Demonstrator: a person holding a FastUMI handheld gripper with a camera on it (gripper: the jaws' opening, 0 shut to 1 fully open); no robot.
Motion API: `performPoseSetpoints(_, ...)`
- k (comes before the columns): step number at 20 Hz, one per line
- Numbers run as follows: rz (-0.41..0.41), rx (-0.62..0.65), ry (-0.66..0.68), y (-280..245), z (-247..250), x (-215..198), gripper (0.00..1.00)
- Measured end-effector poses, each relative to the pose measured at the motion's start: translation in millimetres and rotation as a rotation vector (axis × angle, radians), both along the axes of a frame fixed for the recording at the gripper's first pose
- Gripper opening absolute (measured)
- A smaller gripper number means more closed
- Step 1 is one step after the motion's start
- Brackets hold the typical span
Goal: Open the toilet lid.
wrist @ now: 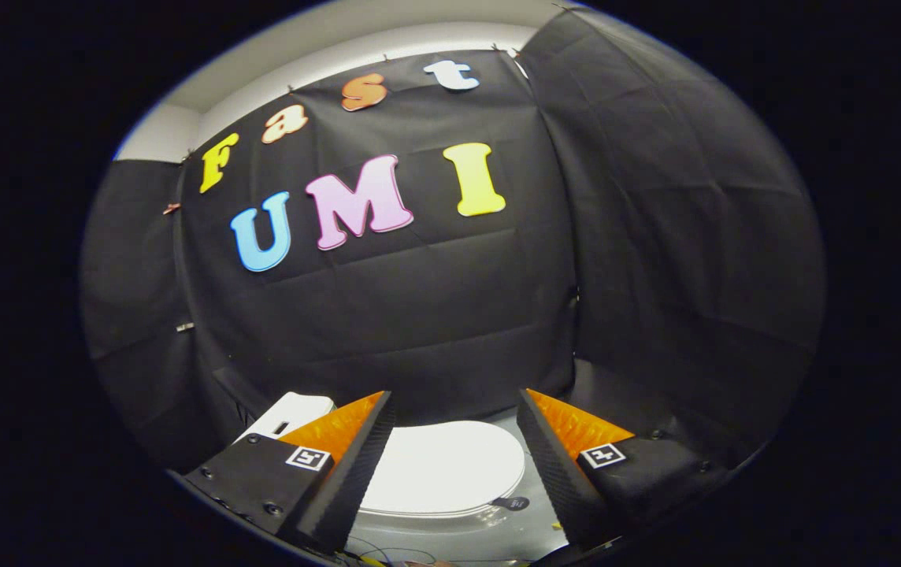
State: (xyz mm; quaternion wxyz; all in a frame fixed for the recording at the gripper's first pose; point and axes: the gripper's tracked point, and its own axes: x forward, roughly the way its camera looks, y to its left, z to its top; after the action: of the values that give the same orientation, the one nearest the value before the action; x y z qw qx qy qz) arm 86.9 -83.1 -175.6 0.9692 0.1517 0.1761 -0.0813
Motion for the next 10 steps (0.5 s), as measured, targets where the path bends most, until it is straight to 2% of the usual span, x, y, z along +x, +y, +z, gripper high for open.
performPoseSetpoints(10, -0.206, 0.217, 0.214, -53.8, -153.4, -4.4, 0.99)
